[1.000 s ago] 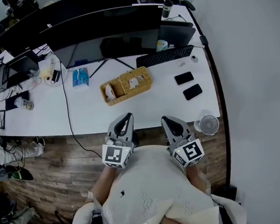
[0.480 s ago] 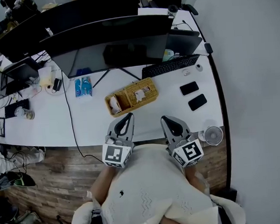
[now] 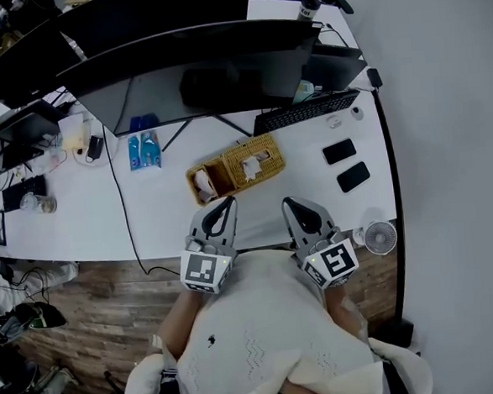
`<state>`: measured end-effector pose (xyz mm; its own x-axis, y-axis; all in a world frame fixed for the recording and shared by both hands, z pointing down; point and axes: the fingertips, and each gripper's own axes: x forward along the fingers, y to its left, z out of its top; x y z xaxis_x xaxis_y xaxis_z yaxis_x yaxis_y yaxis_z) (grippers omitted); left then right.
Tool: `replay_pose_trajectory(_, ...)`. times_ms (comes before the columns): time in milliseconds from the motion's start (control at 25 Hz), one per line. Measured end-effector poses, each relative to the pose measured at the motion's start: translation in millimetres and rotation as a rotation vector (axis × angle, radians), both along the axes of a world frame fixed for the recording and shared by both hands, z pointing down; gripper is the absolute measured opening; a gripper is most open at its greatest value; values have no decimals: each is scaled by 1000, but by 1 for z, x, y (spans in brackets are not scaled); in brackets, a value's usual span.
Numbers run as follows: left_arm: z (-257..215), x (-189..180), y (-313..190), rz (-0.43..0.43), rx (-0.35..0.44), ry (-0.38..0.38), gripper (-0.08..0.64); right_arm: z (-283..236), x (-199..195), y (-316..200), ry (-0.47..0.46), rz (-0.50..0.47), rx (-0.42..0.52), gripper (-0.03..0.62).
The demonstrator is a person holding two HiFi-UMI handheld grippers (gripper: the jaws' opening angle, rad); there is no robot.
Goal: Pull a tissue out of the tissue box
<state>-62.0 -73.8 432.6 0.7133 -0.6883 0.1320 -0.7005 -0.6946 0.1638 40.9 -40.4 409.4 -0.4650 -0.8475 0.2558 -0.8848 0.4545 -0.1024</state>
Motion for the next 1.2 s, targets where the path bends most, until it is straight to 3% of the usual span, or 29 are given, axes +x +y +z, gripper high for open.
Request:
replay_pose_trajectory(640,31,11,-13,90,-84,14,18,15,-14,-32,48,-19,-85,2)
replay_pose_trajectory(960,44,18,-15,83,-121,7,18,24,-18,-32,69,-61,-104,2)
replay_pose_trajectory(1200,56,29,-18,62,-101,-39,18,27,-18,-32,63,-131,-114,2)
